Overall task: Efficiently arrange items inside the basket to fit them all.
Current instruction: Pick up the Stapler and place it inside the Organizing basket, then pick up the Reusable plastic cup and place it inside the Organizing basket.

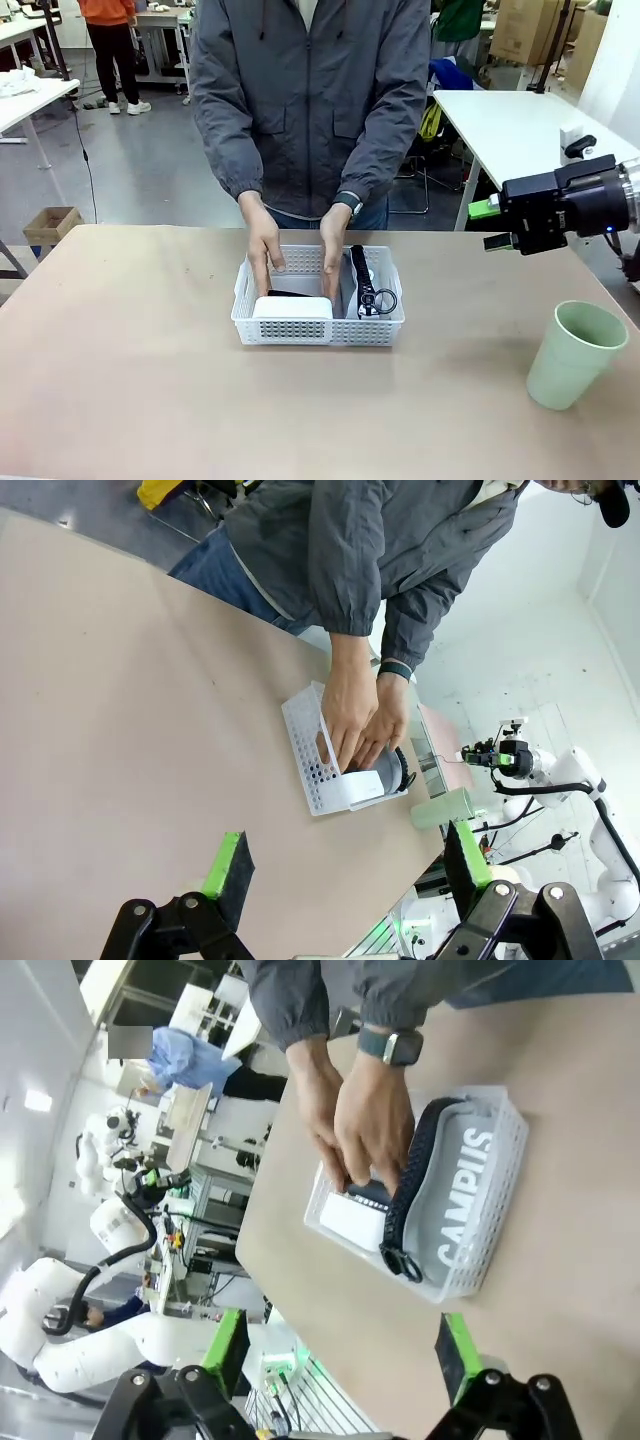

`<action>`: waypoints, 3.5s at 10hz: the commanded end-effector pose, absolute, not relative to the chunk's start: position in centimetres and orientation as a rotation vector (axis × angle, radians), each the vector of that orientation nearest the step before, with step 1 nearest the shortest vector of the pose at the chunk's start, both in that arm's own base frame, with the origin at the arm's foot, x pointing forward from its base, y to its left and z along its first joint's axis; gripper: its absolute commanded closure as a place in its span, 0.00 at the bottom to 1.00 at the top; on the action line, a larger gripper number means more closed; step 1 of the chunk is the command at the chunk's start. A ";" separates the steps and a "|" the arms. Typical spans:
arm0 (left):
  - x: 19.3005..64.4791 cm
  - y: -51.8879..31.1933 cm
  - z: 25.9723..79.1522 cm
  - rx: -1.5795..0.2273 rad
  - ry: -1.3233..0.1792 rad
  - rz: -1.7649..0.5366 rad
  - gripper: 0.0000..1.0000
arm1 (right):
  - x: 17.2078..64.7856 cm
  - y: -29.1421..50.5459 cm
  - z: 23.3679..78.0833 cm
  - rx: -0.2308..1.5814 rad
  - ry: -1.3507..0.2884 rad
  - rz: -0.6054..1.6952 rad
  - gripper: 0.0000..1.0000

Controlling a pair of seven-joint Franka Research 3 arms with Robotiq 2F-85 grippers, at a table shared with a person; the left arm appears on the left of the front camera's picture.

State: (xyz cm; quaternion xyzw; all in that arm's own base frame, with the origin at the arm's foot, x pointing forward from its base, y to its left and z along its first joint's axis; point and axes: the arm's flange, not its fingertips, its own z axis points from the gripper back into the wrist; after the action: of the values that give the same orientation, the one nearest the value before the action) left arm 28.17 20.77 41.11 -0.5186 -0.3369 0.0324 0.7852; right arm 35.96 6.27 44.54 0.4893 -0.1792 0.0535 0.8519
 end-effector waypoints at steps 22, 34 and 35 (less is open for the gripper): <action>27.9 20.9 41.2 -1.122 -0.726 0.051 0.00 | 30.4 -6.5 46.1 0.912 -0.684 0.752 0.00; 27.9 20.9 41.2 -1.122 -0.726 0.051 0.00 | 21.8 -16.3 31.5 0.397 -0.506 0.786 0.00; 27.9 20.9 41.2 -1.122 -0.726 0.051 0.00 | 22.8 -15.2 30.6 0.410 -0.483 0.811 0.00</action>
State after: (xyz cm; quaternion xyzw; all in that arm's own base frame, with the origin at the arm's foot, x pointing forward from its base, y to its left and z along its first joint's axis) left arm 28.17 20.76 41.09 -0.5187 -0.3366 0.0324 0.7852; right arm 25.93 -24.27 34.41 0.1937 -0.2660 0.3860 0.8618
